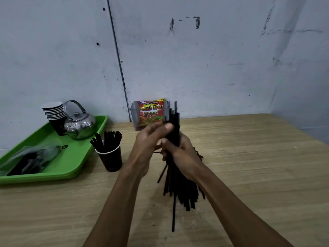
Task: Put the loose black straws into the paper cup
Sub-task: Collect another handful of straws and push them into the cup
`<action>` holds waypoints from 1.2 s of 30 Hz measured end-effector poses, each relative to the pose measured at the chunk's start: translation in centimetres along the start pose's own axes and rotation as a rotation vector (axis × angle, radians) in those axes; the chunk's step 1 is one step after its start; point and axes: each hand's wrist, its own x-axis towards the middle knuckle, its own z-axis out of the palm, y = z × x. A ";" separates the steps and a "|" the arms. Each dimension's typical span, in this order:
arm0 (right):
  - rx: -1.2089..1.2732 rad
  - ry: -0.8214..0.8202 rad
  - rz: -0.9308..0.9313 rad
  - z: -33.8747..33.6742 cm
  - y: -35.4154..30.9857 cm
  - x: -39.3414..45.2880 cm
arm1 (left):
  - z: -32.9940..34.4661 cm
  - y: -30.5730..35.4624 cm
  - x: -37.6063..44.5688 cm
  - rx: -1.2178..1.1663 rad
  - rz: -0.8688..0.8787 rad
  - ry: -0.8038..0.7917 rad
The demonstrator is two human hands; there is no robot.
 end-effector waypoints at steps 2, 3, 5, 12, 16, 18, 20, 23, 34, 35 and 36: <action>-0.172 -0.077 -0.035 0.8 0.4 -0.4 | -0.4 1.0 -0.1 0.189 0.001 -0.068; -0.216 -0.096 -0.048 1.4 0.6 -0.5 | -0.6 1.1 -0.2 0.265 -0.010 -0.047; -0.167 -0.123 -0.076 2.6 1.0 -0.7 | -1.1 0.8 -0.2 0.341 0.006 0.038; 0.131 -0.187 -0.058 6.7 3.2 -0.8 | -3.8 -1.1 -1.7 0.358 0.142 0.132; 0.126 -0.176 0.026 7.6 4.5 -1.1 | -5.0 -2.7 -2.6 0.375 0.143 0.117; 0.080 -0.163 0.033 7.6 5.2 -1.2 | -5.3 -3.6 -2.8 0.402 0.138 0.114; 0.099 -0.168 0.030 7.9 5.8 -1.1 | -5.6 -3.9 -2.9 0.426 0.141 0.130; 0.121 -0.163 0.026 8.5 6.2 -0.7 | -5.9 -3.5 -2.7 0.475 0.190 0.164; -0.124 -0.083 0.044 8.6 7.0 -0.1 | -5.9 -2.1 -3.3 0.693 0.298 0.090; -0.140 -0.086 0.043 8.6 6.9 -0.1 | -5.9 -1.9 -3.5 0.732 0.289 0.059; -0.154 -0.088 0.049 8.6 6.8 -0.2 | -6.0 -1.6 -3.6 0.756 0.273 0.035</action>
